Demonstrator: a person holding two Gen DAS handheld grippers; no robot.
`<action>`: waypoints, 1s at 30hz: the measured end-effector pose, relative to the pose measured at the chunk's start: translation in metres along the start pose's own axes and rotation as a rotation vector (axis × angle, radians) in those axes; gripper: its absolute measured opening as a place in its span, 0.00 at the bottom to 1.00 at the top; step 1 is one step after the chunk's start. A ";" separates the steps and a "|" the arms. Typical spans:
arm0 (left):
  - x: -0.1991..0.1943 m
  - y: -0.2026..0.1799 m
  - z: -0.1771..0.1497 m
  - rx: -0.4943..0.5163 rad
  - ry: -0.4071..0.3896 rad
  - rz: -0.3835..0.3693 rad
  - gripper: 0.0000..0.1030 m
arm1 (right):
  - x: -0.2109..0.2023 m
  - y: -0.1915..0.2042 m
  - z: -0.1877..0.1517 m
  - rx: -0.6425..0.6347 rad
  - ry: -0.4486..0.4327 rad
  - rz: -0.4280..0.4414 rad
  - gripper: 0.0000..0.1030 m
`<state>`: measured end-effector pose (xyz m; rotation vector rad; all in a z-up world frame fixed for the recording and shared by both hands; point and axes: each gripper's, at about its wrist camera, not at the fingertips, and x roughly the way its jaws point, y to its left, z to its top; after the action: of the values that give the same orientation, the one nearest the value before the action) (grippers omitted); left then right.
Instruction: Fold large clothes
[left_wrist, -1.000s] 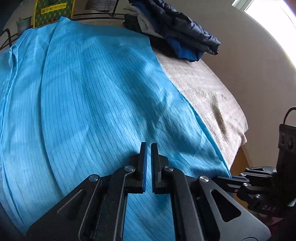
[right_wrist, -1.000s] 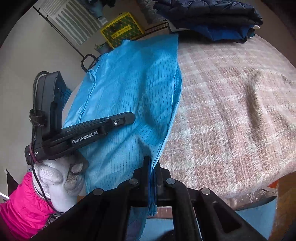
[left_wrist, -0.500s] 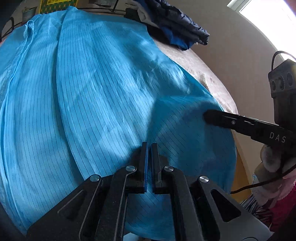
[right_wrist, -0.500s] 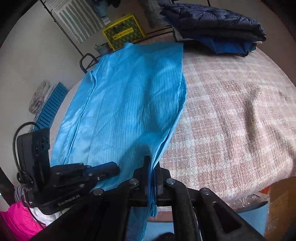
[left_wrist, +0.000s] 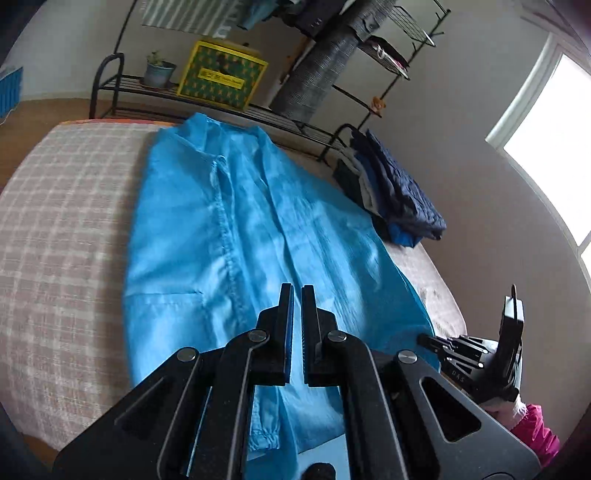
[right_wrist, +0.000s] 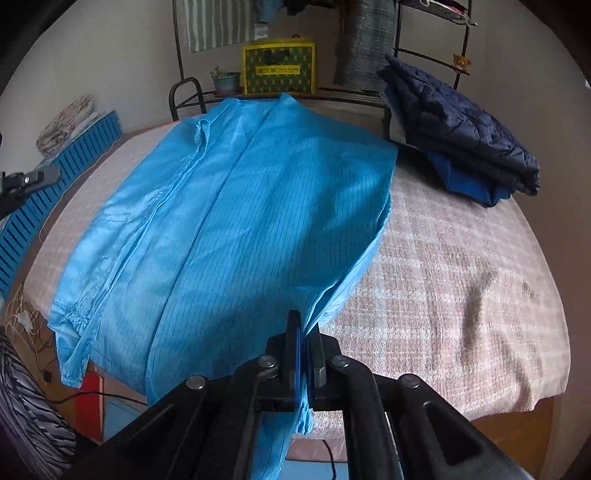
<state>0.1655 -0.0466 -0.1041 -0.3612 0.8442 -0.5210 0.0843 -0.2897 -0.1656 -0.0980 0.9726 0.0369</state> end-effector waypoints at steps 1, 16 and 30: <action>-0.007 0.012 0.002 -0.029 -0.018 0.006 0.00 | -0.003 0.010 0.004 -0.045 -0.015 -0.027 0.00; -0.051 0.069 0.016 -0.157 -0.148 0.016 0.00 | 0.036 0.224 -0.003 -0.772 -0.040 -0.074 0.00; -0.031 0.074 0.007 -0.146 -0.081 0.037 0.00 | 0.048 0.204 -0.001 -0.595 0.060 0.110 0.00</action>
<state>0.1752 0.0319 -0.1179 -0.4970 0.8106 -0.4089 0.0952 -0.0879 -0.2188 -0.5946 1.0014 0.4269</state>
